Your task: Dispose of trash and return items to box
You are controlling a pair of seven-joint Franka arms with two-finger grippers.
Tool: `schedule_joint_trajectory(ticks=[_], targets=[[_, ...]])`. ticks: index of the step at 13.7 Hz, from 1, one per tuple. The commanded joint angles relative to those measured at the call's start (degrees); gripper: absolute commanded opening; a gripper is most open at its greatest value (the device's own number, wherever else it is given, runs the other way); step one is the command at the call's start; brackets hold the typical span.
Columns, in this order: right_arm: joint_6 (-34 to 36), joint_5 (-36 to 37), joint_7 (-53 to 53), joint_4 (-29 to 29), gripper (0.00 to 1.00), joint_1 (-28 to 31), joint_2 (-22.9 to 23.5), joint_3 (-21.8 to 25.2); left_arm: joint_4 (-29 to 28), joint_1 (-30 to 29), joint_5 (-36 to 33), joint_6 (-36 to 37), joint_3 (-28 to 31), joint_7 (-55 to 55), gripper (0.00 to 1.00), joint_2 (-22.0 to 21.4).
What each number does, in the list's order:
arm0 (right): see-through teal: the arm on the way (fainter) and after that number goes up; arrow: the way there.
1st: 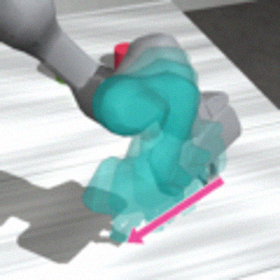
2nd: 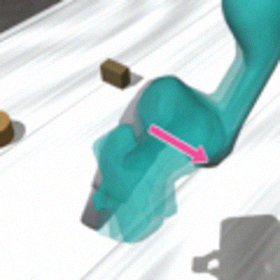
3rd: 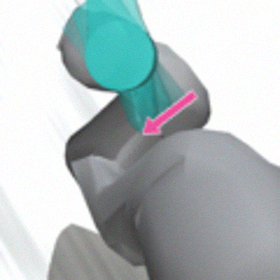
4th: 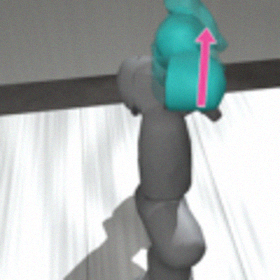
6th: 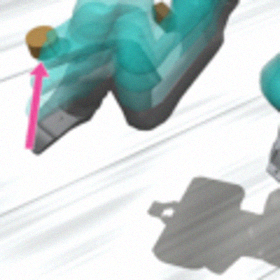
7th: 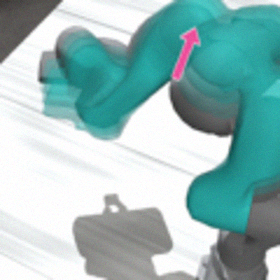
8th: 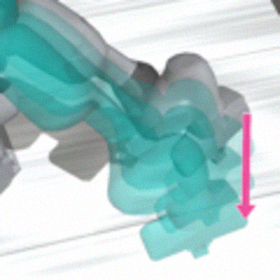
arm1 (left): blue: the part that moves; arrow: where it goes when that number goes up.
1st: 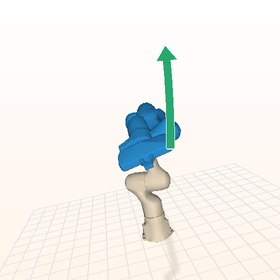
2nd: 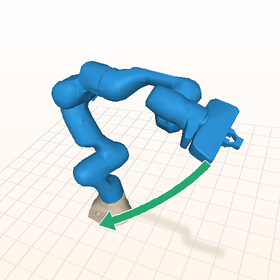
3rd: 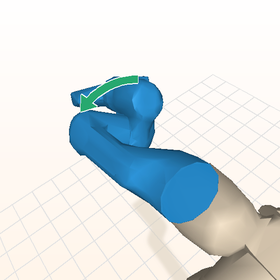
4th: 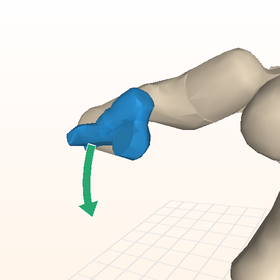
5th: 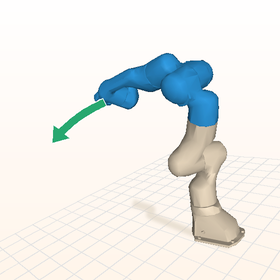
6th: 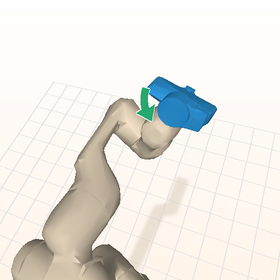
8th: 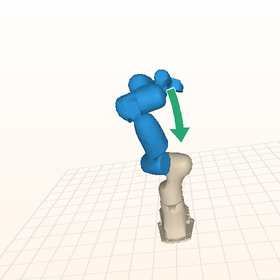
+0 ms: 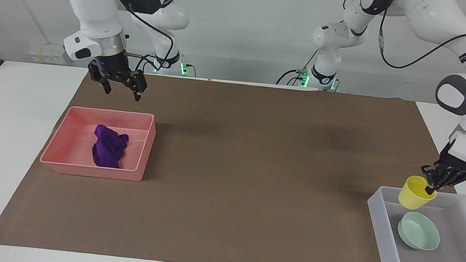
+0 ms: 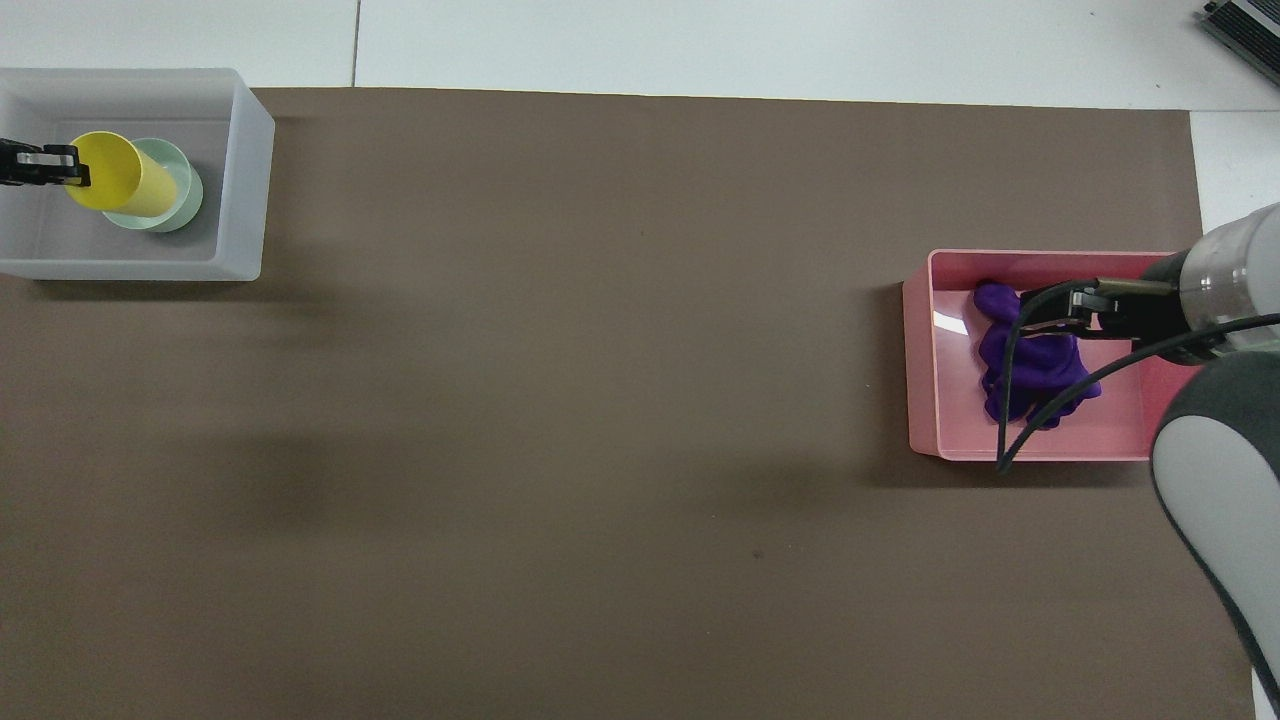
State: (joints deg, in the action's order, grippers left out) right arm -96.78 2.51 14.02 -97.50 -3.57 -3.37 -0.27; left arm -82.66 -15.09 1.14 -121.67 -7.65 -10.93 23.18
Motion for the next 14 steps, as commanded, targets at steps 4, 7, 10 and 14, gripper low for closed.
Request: schedule_joint_trajectory(ticks=[4,7,10,14], targets=[[6.4,0.7,-6.7,5.2,1.00,1.0,-0.5,0.4,15.4,-4.8,0.8,3.8,-3.3,-1.9,0.00,15.5],[6.8,0.5,-6.6,4.1,1.00,1.0,-1.1,0.5,15.2,-6.7,0.8,-0.2,-3.7,-2.3,0.00,17.9],[7.2,-0.2,-6.4,3.1,1.00,1.1,-1.7,0.6,14.0,-7.0,0.8,-0.7,-3.6,-2.3,0.00,17.7],[7.5,-0.3,-6.7,3.0,1.00,2.7,-1.7,0.7,11.0,-7.1,1.3,-3.3,-3.6,-2.3,0.00,16.9]])
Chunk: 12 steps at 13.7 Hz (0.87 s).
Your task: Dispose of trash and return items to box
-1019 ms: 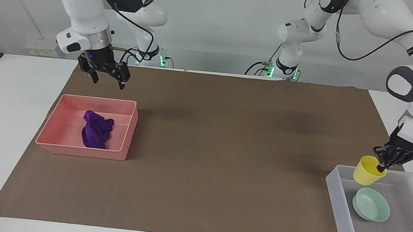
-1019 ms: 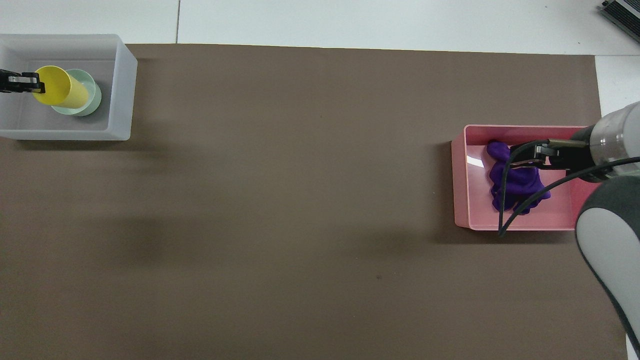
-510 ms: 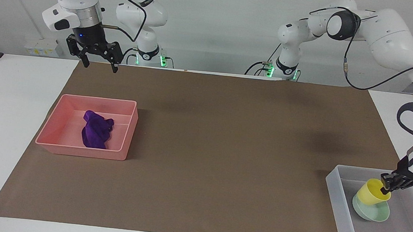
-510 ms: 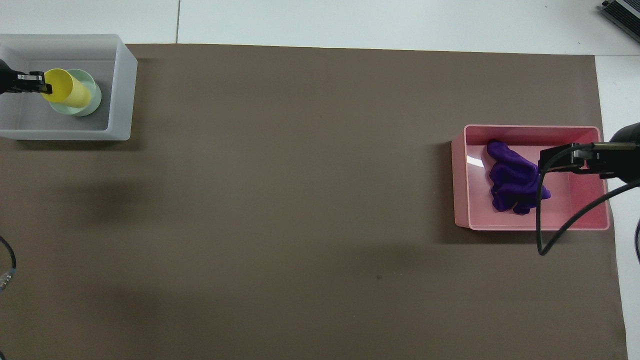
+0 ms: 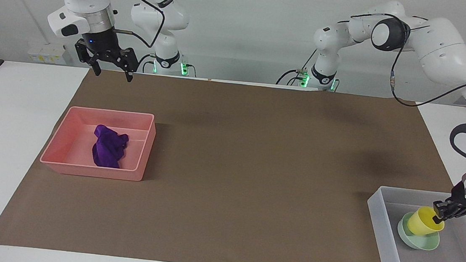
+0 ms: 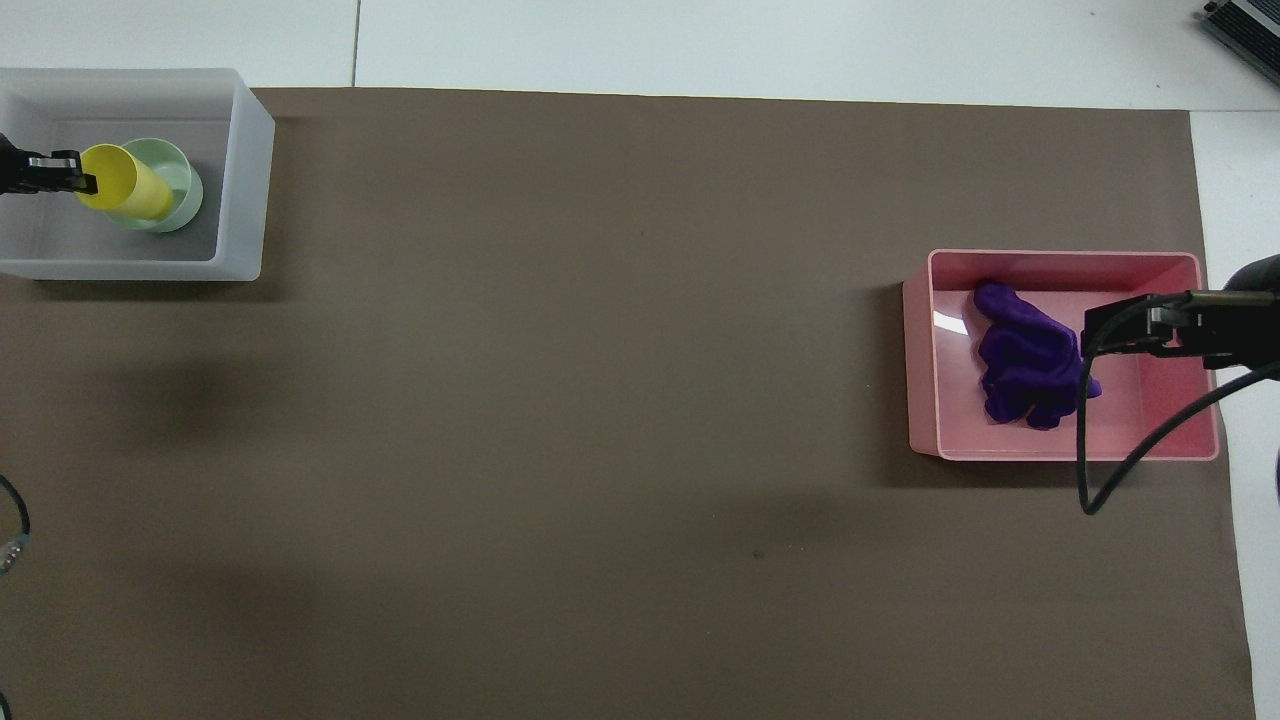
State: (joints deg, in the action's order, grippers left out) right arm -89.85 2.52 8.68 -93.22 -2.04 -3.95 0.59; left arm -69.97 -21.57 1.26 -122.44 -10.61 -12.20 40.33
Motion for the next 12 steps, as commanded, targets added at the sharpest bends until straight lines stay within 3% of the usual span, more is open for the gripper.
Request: schedule_joint_trajectory(ticks=[1,3,4,5,7,8,10,12], targets=[[1.2,-0.3,-1.5,-0.7,1.00,1.5,-1.1,-0.1,-3.2,-0.5,1.3,-3.8,-0.6,-1.0,0.00,-0.9],[3.6,-0.4,-1.7,0.9,1.00,1.9,-0.6,-0.2,-3.9,-0.6,1.3,-4.0,-0.6,-1.0,0.00,-1.1],[3.9,-0.4,-2.3,1.0,1.00,1.9,-0.6,-0.2,-3.9,-0.6,1.2,-3.7,-0.6,-1.0,0.06,-1.2],[3.9,-0.4,-3.0,1.0,1.00,1.9,-0.6,-0.2,-3.8,-0.6,0.9,-3.2,-0.6,-1.1,0.44,-1.2],[3.9,-0.3,-4.1,0.9,1.00,1.9,-0.7,-0.2,-2.8,-0.5,0.9,0.8,-0.9,-1.2,0.89,-1.3],[3.8,-0.3,-4.1,0.9,1.00,1.8,-0.7,-0.2,-2.1,-0.5,0.9,1.5,-0.9,-1.2,1.00,-1.7],[3.6,-0.3,-5.4,0.9,1.00,1.9,-0.7,-0.2,-2.5,0.2,0.7,1.4,-0.7,-1.2,1.00,-4.5],[3.5,-0.3,-6.3,0.4,1.00,1.8,-1.0,-0.1,-7.3,1.7,0.7,1.3,-0.6,-1.2,1.00,-10.5]])
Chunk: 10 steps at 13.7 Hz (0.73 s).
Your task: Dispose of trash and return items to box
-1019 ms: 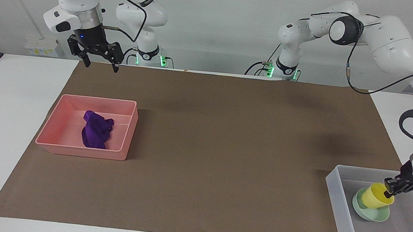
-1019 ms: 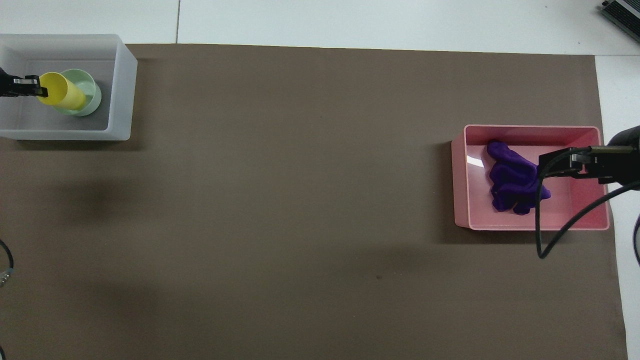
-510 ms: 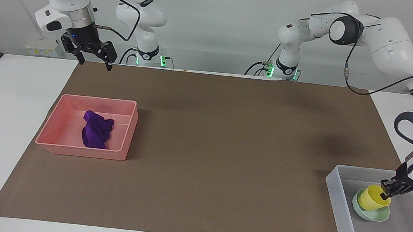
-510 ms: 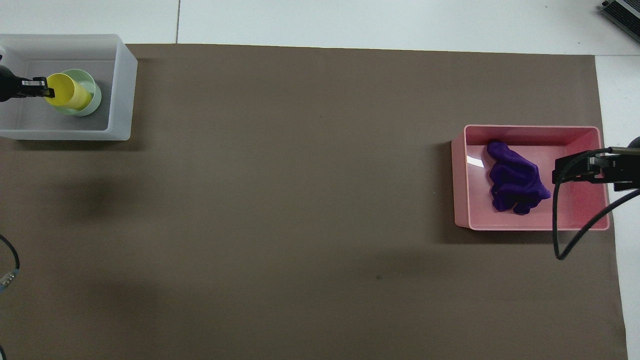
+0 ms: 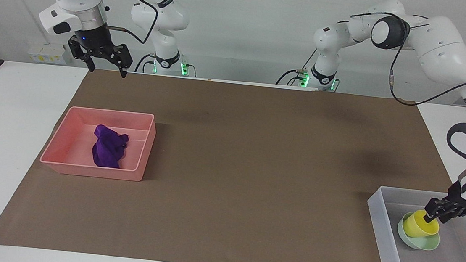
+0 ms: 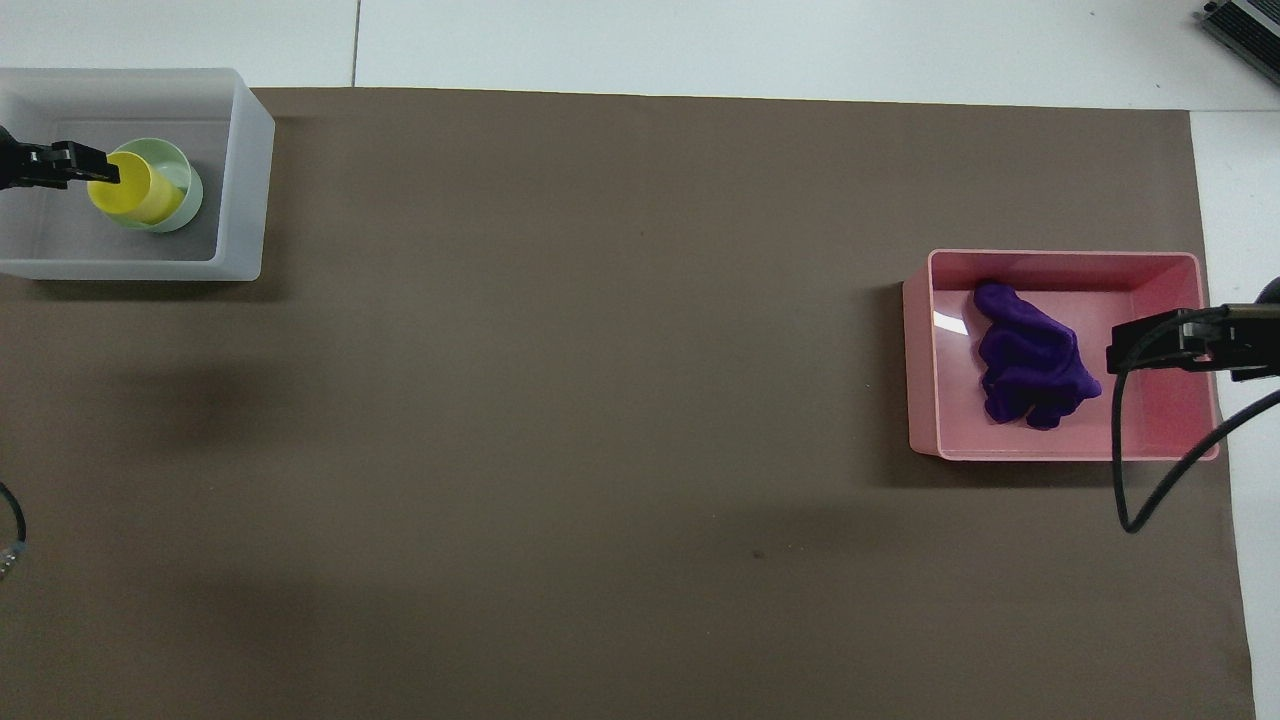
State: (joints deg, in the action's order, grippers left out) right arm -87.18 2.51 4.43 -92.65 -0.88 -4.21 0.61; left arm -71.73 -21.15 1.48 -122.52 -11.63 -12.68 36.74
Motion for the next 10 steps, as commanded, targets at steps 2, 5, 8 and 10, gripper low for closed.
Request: schedule_joint_trajectory(ticks=[2,5,8,10], targets=[[0.7,-0.4,-2.1,-0.3,1.00,0.8,-0.8,-0.2,-13.9,2.5,0.5,1.3,0.4,-0.7,1.00,-15.0],[0.7,-0.4,-1.7,-0.9,1.00,0.9,-0.9,-0.2,-22.6,5.6,0.5,2.9,0.5,-0.2,1.00,-24.1],[0.7,-0.5,-1.7,-1.2,1.00,1.0,-1.2,-0.3,-24.9,8.4,0.5,6.5,0.5,0.8,1.00,-28.5],[0.6,-1.7,-1.6,-0.3,1.00,1.0,-0.9,-0.3,-24.9,9.5,0.5,9.8,0.5,1.3,1.00,-30.6]])
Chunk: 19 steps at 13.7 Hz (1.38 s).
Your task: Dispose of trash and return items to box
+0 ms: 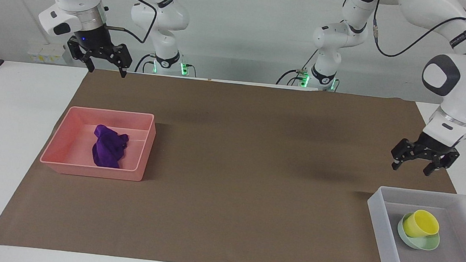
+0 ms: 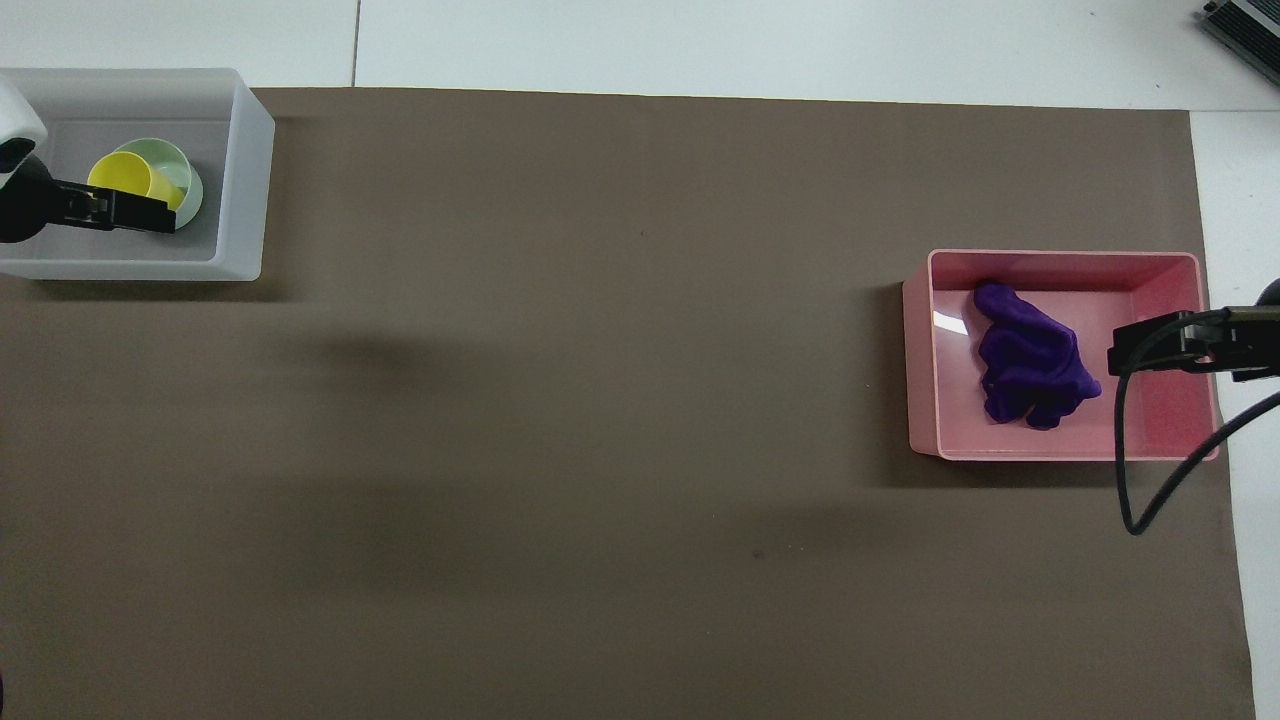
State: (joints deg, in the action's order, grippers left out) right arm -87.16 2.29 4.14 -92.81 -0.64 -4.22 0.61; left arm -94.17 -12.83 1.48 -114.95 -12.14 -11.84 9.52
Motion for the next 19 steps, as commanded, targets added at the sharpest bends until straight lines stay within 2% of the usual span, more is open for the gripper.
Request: schedule_joint_trajectory(ticks=[1,4,7,9,11,16,19], targets=[[1.1,-3.1,-1.4,0.2,1.00,1.3,-1.0,-0.1,-2.4,1.4,0.5,4.4,1.0,0.4,1.00,-4.8],[1.3,-2.6,-1.6,-0.3,1.00,1.8,-1.5,-0.3,-2.5,2.6,0.4,9.6,1.3,0.2,1.00,-8.0],[1.1,-2.4,-1.5,-1.5,1.00,1.6,-2.3,-0.3,-2.0,9.6,0.4,13.2,7.9,0.5,1.00,-9.9],[1.1,-2.4,-1.5,-1.6,1.00,1.6,-2.3,-0.3,-1.9,11.3,0.4,16.1,8.8,0.6,1.00,-11.1],[1.1,-2.4,-1.4,-1.8,1.00,1.6,-2.4,-0.3,-1.8,15.0,0.4,17.3,12.4,1.7,1.00,-12.2],[0.8,-3.2,-1.7,-1.7,1.00,1.9,-2.3,-0.3,3.4,15.6,0.3,22.1,12.6,4.6,1.00,-9.8],[1.2,-3.2,-1.6,-1.7,1.00,2.0,-2.4,-0.3,4.9,14.9,-0.6,22.1,12.4,4.6,1.00,-8.7]])
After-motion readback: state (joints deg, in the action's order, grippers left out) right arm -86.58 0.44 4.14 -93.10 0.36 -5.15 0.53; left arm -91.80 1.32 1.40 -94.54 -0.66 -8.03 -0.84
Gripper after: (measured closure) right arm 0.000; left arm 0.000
